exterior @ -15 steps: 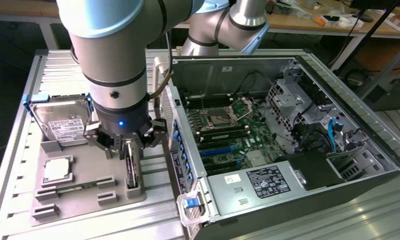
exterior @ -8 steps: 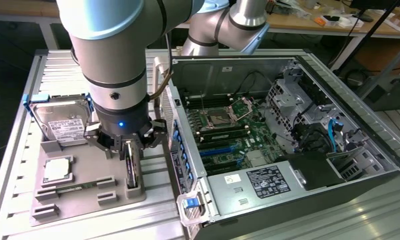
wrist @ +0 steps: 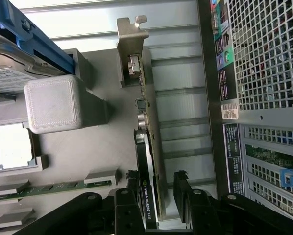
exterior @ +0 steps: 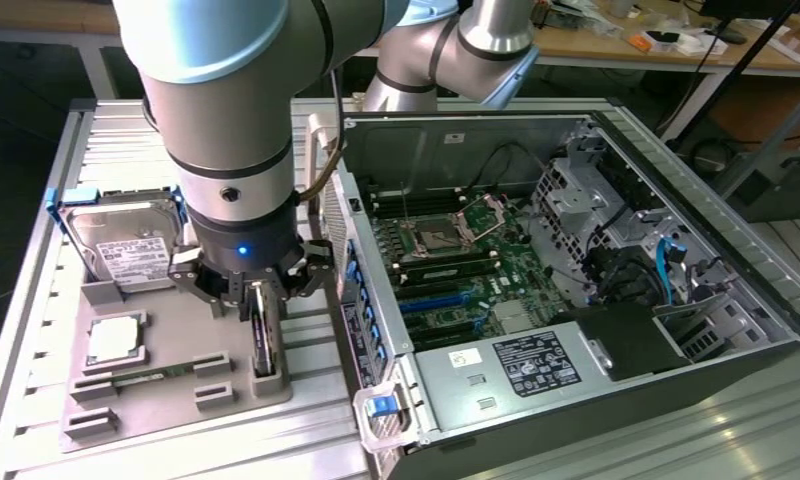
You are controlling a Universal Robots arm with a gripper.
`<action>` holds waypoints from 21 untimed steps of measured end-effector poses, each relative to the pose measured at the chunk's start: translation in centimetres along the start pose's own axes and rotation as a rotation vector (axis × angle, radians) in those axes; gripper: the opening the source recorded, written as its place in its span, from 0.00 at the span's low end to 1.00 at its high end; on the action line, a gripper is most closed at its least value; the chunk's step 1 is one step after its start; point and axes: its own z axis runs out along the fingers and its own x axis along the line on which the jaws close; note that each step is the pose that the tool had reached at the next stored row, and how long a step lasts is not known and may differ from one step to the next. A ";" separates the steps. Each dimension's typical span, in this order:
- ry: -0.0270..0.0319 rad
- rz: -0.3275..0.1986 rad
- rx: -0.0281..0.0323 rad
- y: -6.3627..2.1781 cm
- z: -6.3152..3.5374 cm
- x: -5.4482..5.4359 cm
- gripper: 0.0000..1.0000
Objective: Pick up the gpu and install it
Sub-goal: 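Pick up the gpu and move the gpu toward the slot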
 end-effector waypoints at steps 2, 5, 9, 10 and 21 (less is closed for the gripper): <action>0.0000 0.000 0.0000 0.00 0.10 0.0 0.42; 0.0000 0.000 0.0000 -0.01 0.28 0.0 0.42; 0.0000 0.000 0.0001 0.03 0.41 0.1 0.42; -0.0001 0.000 0.0000 0.06 0.45 0.2 0.42; -0.0001 0.000 0.0000 1.13 1.02 0.6 0.42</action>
